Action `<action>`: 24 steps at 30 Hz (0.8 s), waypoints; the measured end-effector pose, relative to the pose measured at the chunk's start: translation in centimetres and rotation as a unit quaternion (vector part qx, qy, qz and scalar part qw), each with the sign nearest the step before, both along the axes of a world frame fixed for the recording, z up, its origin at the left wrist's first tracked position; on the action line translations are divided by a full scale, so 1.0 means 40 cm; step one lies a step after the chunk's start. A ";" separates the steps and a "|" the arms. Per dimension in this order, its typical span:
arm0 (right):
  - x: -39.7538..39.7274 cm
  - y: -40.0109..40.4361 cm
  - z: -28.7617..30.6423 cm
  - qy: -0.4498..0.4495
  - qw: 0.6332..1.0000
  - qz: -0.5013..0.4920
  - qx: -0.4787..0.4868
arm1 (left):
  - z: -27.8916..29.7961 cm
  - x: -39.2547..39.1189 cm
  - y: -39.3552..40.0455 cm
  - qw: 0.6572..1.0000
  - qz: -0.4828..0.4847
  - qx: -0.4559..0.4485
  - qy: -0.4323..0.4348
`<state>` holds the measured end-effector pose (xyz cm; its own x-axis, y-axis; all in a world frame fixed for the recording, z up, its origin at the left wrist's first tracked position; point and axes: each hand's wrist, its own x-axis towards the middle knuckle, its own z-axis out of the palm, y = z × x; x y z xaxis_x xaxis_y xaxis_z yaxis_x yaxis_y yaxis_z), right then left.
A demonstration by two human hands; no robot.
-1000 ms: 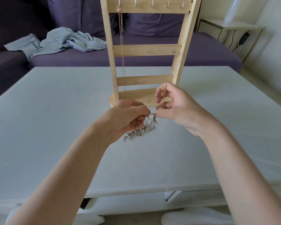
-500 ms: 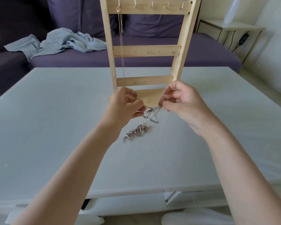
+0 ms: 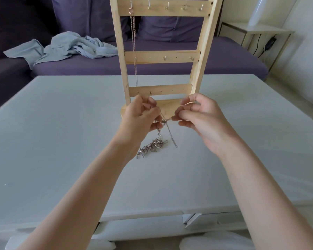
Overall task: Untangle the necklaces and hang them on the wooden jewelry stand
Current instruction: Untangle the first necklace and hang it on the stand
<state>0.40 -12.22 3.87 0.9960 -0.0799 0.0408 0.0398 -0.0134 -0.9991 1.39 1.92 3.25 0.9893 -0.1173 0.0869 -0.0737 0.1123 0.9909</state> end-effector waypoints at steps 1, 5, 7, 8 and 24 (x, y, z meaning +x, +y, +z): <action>0.000 0.000 -0.002 0.003 1.000 -0.003 -0.010 | -0.001 -0.001 0.000 1.000 0.001 0.013 -0.004; -0.004 0.008 -0.001 0.021 1.000 -0.003 0.006 | -0.008 -0.006 -0.005 0.998 0.004 0.055 -0.010; -0.005 0.010 0.001 0.023 1.000 -0.004 0.020 | -0.008 -0.008 -0.006 0.999 0.005 0.043 0.010; -0.005 0.011 0.002 0.021 1.000 -0.006 0.012 | -0.007 -0.008 -0.004 0.999 0.006 0.019 0.032; -0.012 0.001 0.018 0.043 0.989 0.030 0.137 | -0.005 -0.012 0.016 0.970 -0.112 0.172 0.133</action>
